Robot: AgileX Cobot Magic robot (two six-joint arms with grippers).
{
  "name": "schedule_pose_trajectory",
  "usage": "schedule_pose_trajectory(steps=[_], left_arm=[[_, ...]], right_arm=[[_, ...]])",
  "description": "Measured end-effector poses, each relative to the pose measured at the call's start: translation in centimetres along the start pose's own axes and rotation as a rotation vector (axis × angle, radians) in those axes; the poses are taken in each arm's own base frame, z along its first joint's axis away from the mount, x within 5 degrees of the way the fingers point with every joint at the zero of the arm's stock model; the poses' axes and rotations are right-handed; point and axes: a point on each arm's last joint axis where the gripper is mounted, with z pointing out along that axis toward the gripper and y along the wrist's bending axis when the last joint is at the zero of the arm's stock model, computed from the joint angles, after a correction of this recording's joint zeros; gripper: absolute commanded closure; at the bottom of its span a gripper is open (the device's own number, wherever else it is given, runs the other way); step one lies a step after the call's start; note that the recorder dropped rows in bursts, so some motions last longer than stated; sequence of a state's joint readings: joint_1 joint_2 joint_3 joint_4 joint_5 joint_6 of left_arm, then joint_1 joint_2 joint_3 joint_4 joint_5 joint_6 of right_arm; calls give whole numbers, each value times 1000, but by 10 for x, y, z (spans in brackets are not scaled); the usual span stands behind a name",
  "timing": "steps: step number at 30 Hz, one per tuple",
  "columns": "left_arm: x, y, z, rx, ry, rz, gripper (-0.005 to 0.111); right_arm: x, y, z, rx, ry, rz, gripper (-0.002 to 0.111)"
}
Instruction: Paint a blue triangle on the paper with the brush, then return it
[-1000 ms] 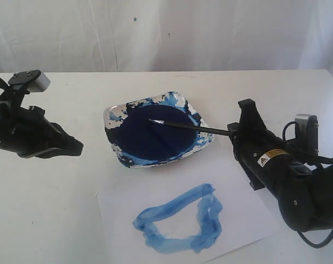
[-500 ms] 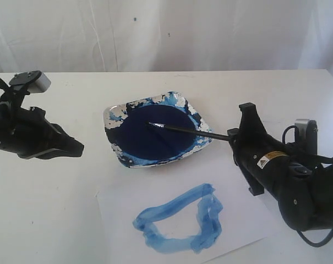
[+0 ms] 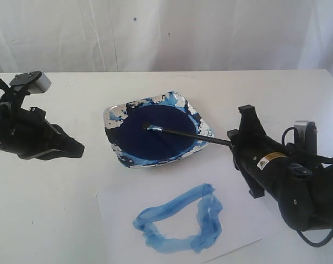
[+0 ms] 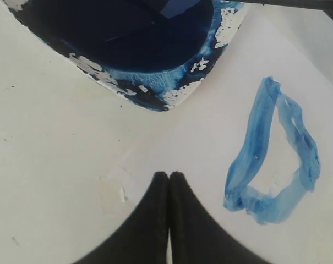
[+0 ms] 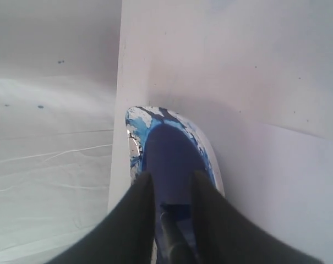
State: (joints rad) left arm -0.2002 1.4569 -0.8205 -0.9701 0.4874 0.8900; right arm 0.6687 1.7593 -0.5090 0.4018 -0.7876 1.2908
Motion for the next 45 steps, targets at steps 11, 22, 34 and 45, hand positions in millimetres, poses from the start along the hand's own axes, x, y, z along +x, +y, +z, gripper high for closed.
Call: schedule_pose_trajectory(steps=[11,22,34,45], left_arm=[[0,0,0,2,1,0,107],[0,0,0,4,2,0,107],[0,0,0,4,2,0,107],[1,-1,0,11,7,0,107]], right_arm=[[0,-2,0,26,2,6,79],[2,-20,8,77,-7,-14,79],[1,-13,18,20,-46,-46,46],[-8,-18,0,73,-75,-382,46]])
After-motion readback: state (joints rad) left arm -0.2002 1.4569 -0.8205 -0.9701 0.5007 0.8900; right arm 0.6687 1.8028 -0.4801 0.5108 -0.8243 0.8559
